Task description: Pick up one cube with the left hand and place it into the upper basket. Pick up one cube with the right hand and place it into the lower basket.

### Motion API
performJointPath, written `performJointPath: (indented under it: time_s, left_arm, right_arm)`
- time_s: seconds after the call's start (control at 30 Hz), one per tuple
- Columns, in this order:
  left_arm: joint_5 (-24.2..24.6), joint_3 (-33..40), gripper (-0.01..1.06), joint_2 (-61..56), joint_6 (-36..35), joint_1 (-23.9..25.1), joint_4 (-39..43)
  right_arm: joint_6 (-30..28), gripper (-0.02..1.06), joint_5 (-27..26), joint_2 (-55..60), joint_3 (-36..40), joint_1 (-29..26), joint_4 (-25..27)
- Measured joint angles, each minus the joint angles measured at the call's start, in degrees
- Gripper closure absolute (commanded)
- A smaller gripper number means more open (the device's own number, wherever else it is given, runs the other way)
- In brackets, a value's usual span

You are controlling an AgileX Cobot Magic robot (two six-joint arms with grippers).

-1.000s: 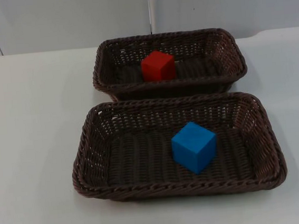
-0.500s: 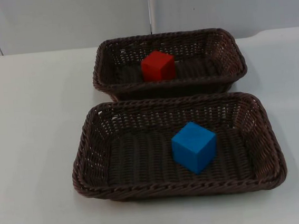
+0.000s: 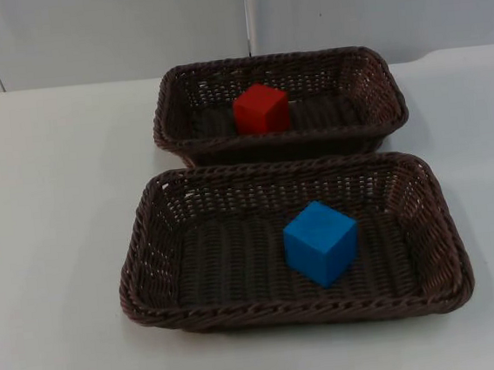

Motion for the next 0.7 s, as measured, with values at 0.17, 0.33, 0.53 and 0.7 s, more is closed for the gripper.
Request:
performJointPath:
  time_s: [0.17,0.33,0.53,0.7]
  left_arm:
    - [0.0,0.0,0.0,0.0,0.0,0.0,0.0]
    - [0.0,0.0,0.0,0.0,0.0,0.0,0.0]
    - [0.0,0.0,0.0,0.0,0.0,0.0,0.0]
    - [0.0,0.0,0.0,0.0,0.0,0.0,0.0]
  right_arm:
    - [0.0,-0.01,0.0,0.0,0.0,-2.58,0.0]
    - [0.0,-0.01,0.0,0.0,0.0,-5.36,0.0]
    - [0.0,-0.01,0.0,0.0,0.0,-8.61,0.0]
    - [0.0,-0.01,0.0,0.0,0.0,-10.96,0.0]
